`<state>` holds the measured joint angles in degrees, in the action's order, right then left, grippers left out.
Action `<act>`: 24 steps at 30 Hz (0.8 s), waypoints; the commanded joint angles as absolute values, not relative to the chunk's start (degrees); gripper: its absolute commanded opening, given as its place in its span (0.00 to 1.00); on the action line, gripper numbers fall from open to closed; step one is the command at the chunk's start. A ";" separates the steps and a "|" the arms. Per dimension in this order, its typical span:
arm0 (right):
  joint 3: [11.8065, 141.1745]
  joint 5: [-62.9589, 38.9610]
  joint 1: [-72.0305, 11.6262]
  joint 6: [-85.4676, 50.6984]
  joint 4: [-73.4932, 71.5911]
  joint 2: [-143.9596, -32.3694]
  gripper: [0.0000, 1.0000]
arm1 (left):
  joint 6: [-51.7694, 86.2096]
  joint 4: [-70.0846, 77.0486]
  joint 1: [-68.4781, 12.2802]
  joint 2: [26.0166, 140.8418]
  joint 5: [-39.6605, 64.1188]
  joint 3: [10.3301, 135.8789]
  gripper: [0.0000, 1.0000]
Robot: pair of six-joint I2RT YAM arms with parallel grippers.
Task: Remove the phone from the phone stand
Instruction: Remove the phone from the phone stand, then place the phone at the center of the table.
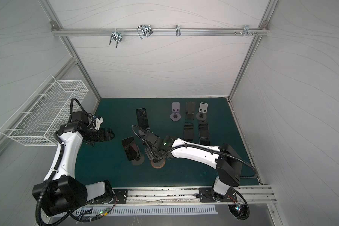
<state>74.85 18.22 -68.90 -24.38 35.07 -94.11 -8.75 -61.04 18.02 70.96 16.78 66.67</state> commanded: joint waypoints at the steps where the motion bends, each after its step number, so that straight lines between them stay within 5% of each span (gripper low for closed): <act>1: 77.23 19.95 -69.43 -26.60 38.47 -91.67 0.70 | -9.10 -60.65 18.28 70.00 17.60 66.88 0.99; 10: 76.79 17.14 -66.56 -29.81 46.66 -83.65 0.66 | -9.42 -60.71 18.26 69.37 17.41 66.71 0.99; 24: 59.68 7.38 -45.12 -33.55 52.59 -70.04 0.65 | -9.14 -60.56 18.28 69.96 18.15 67.05 0.99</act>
